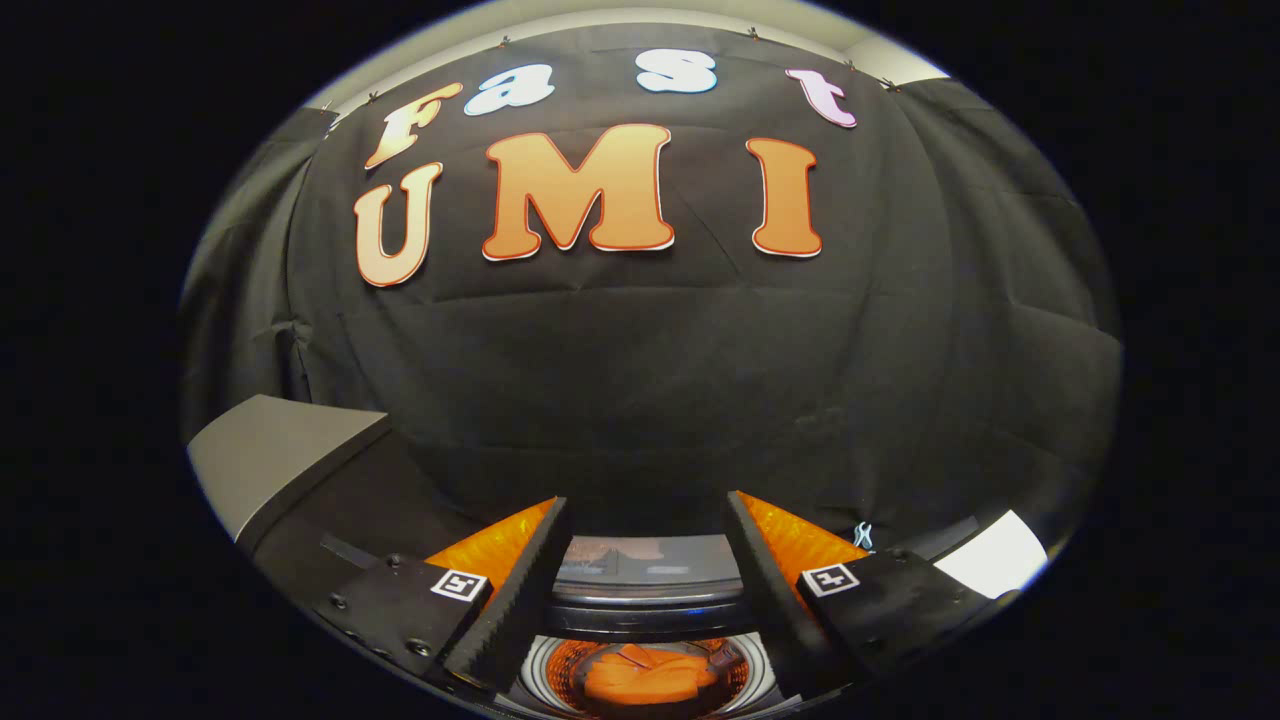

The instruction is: Put the clothes into the washing machine and then close the washing machine lid.

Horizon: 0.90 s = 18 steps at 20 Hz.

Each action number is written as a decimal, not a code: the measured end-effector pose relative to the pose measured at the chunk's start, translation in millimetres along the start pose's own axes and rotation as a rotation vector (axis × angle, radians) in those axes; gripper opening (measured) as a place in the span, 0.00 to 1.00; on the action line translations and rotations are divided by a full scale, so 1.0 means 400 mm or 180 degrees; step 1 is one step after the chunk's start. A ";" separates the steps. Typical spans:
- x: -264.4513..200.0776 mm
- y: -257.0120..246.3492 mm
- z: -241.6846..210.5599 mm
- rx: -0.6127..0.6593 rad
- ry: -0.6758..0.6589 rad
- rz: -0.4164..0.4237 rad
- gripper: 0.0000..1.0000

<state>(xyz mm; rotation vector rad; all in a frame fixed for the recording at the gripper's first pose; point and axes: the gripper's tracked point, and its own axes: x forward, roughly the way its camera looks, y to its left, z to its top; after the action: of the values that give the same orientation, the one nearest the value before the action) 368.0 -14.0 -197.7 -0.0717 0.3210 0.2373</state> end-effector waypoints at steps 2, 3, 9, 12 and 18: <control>-0.019 0.002 -0.031 0.0005 0.0036 0.0026 0.99; -0.027 0.001 -0.051 -0.0007 0.0050 0.0030 0.99; -0.072 -0.037 -0.178 0.0093 0.0227 -0.0063 0.99; -0.092 -0.052 -0.172 0.0151 0.0206 -0.0092 0.99; -0.162 -0.060 -0.071 0.0048 -0.0142 -0.0046 0.99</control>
<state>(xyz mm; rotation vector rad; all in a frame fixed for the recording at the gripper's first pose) 305.5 -54.5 -203.1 -0.0537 0.2779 0.2219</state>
